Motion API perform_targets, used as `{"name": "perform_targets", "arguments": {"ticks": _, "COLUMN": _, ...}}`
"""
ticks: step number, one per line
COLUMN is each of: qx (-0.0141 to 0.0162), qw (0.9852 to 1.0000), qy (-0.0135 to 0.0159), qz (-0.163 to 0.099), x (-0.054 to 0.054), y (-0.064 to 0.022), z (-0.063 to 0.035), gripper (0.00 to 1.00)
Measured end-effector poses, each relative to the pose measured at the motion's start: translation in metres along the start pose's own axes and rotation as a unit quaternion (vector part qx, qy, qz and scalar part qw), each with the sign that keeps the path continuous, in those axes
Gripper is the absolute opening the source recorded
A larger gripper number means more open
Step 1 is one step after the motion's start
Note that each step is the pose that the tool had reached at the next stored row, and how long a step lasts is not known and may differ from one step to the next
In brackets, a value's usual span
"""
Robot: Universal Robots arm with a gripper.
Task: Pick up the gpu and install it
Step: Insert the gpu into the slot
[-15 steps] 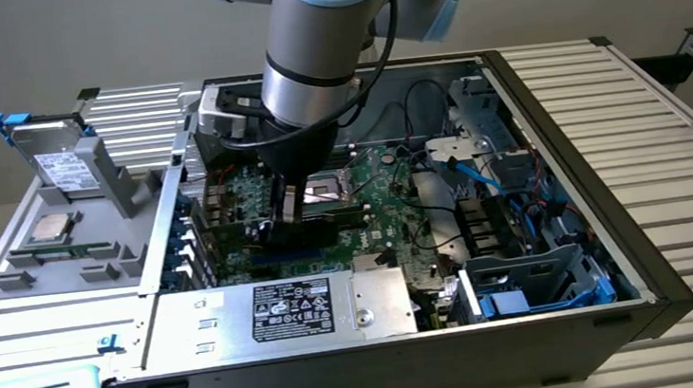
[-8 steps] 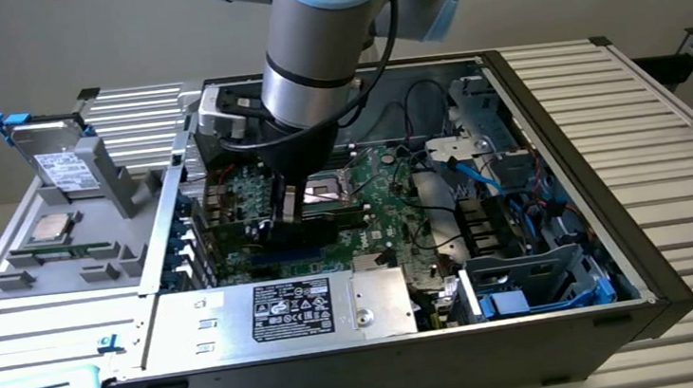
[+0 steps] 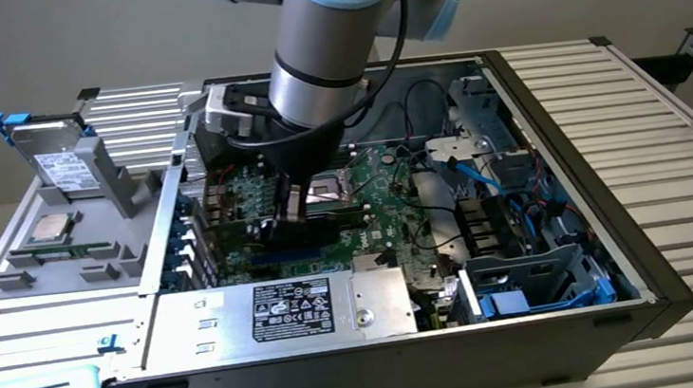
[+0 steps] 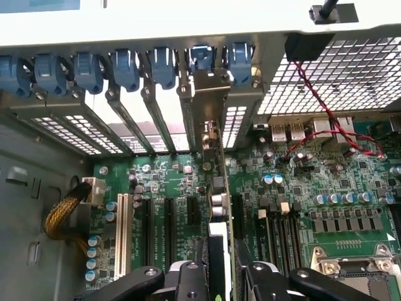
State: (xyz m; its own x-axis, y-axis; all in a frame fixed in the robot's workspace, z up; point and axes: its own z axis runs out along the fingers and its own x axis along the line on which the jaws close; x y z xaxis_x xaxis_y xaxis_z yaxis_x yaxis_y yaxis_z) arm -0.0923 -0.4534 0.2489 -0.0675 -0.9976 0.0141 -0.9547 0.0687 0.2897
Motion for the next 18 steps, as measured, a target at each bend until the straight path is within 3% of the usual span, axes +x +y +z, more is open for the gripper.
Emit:
{"name": "perform_targets", "arguments": {"ticks": 4, "qx": -0.0031, "qw": 1.0000, "qy": 0.0002, "qz": 0.000, "x": 0.0011, "y": -0.0039, "z": -0.0011, "gripper": 0.27}}
{"name": "perform_targets", "arguments": {"ticks": 7, "qx": -0.0038, "qw": 1.0000, "qy": -0.0002, "qz": 0.001, "x": 0.0019, "y": -0.0044, "z": -0.0002, "gripper": 0.27}}
{"name": "perform_targets", "arguments": {"ticks": 18, "qx": -0.0039, "qw": 1.0000, "qy": -0.0005, "qz": 0.002, "x": 0.0027, "y": -0.0016, "z": 0.0015, "gripper": 0.27}}
